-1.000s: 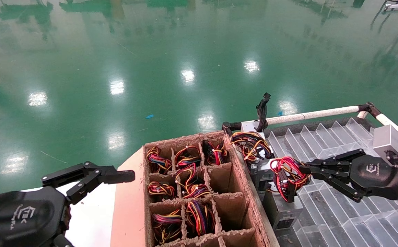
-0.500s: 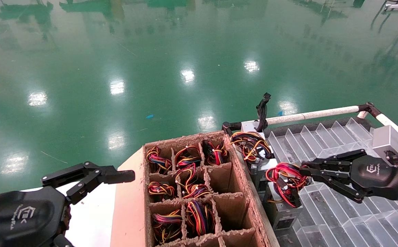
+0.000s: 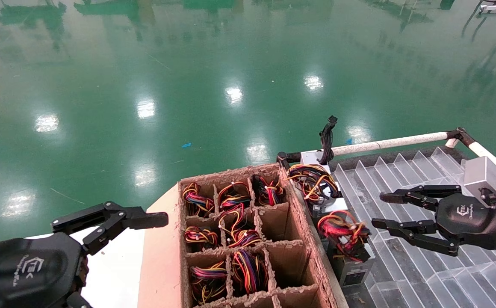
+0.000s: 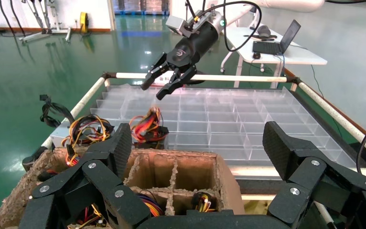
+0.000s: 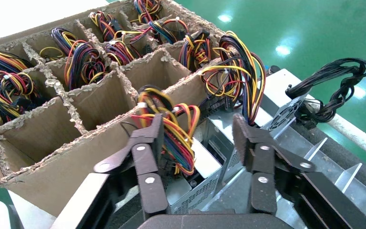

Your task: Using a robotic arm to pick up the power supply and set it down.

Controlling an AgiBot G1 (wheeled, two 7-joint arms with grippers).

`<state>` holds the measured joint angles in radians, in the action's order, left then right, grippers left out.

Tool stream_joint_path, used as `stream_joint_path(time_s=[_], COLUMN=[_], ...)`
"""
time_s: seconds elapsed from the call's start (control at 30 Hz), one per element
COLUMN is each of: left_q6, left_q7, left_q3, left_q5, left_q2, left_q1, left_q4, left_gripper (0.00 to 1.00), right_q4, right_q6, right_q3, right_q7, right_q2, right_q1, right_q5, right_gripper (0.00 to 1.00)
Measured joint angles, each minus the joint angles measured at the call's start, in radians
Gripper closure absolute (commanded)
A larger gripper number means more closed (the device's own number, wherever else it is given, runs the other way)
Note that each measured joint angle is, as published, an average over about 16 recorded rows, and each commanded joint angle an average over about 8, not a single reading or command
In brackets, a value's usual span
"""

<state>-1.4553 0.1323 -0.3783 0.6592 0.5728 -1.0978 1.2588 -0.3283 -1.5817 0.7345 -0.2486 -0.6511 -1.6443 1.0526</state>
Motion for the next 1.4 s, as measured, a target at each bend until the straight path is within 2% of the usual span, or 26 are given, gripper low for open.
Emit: stream_joint_path(time_s=[0.3,1.17,1.4], left_q6=[0.0,0.0,0.0], left_q7=[0.0,0.0,0.0], left_q3=[0.0,0.0,0.0], left_q5=[0.0,0.0,0.0], left_q2=[0.0,0.0,0.0], left_q1=[0.0,0.0,0.0], left_q4=[0.0,0.0,0.0], left_gripper=[0.0,0.0,0.0], right_q4=[-0.088,-0.505,-0.562], right_q6=[0.008,0.045,0.051], right_q3=[-0.042,-0.241,-0.268], right_q7=[0.04,0.231,0.256], right_q2=[0.004,0.021,0.024], right_q1=[0.053,0.301,0.335], right_q5=[-0.029,-0.17,-0.189], right_gripper=[0.0,0.0,0.0])
